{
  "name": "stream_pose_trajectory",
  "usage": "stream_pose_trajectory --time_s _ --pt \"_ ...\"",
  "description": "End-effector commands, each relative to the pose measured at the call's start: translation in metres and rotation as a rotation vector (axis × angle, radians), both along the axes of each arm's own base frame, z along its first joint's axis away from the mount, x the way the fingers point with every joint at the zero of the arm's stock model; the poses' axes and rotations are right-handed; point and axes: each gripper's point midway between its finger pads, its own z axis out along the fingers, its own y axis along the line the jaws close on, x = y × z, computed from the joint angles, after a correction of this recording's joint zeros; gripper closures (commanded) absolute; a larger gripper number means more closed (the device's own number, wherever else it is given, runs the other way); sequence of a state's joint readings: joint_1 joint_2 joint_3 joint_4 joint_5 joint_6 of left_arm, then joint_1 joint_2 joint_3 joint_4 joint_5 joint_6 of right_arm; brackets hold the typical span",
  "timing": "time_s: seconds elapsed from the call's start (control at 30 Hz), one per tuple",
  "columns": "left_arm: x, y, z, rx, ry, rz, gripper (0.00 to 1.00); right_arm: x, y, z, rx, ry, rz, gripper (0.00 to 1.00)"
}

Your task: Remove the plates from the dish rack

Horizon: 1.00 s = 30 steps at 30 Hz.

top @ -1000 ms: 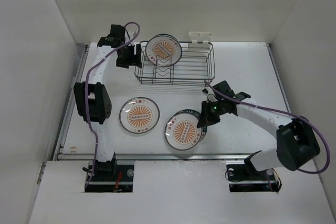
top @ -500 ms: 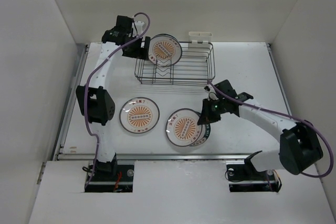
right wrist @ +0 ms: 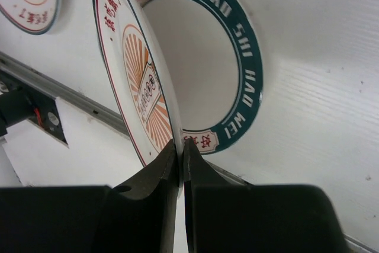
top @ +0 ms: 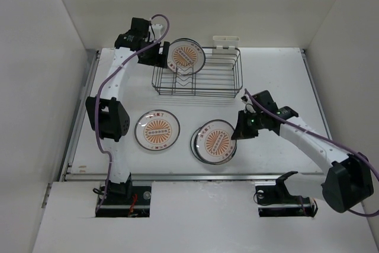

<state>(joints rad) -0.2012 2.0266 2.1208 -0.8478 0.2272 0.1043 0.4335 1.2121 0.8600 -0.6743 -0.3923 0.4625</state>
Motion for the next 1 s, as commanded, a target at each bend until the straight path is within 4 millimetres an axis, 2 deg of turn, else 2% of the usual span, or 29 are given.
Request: stream_pose_trajectory --time_s 0.0,0.17,0.2,0.3,0.37,0.47,0.5,0.57,0.6,0.67,0.7,0.73,0.87,0.97 --pt "-0.004 -0.001 0.029 -0.009 -0.065 -0.013 0.24 0.002 -0.008 -0.006 -0.02 0.018 -0.056 1.0" --pt "-0.004 -0.001 0.029 -0.009 -0.065 -0.013 0.24 0.002 -0.019 -0.02 -0.047 0.038 -0.099 1.0" --pt "-0.004 -0.001 0.029 -0.009 -0.065 -0.013 0.24 -0.004 -0.018 -0.03 -0.046 0.072 -0.09 1.0" --pt "-0.005 -0.001 0.025 -0.007 -0.056 -0.013 0.24 -0.002 -0.006 -0.04 0.015 0.079 -0.065 1.0" --pt "-0.005 -0.001 0.025 -0.007 -0.056 -0.013 0.24 0.006 0.002 -0.043 0.047 0.067 -0.051 1.0" --pt "-0.006 -0.005 0.025 -0.007 -0.056 -0.022 0.24 0.007 0.002 -0.054 0.024 0.107 -0.043 0.87" --pt "-0.006 -0.005 0.025 -0.007 -0.056 -0.022 0.24 0.006 -0.001 -0.059 0.003 0.117 -0.039 0.71" --pt "-0.006 -0.004 0.025 -0.001 -0.059 -0.03 0.24 0.009 -0.004 -0.058 -0.028 0.127 -0.052 0.59" --pt "-0.005 -0.003 0.025 0.006 -0.061 -0.024 0.23 0.007 -0.009 -0.061 -0.054 0.129 -0.053 0.45" --pt "-0.006 -0.007 0.025 0.011 -0.063 -0.04 0.21 0.014 -0.016 -0.053 -0.093 0.093 -0.08 0.34" --pt "-0.005 -0.007 0.028 0.009 -0.072 -0.04 0.2 0.01 -0.019 -0.055 -0.111 0.108 -0.084 0.33" --pt "-0.003 -0.005 0.022 0.026 -0.065 -0.039 0.2 0.013 -0.018 -0.049 -0.104 0.083 -0.078 0.31" --pt "0.007 -0.008 0.021 0.046 -0.079 -0.043 0.19 0.018 -0.015 -0.047 -0.09 0.067 -0.086 0.31" --pt "0.006 -0.008 0.018 0.048 -0.067 -0.043 0.19 0.02 -0.008 -0.056 -0.081 0.096 -0.092 0.32"
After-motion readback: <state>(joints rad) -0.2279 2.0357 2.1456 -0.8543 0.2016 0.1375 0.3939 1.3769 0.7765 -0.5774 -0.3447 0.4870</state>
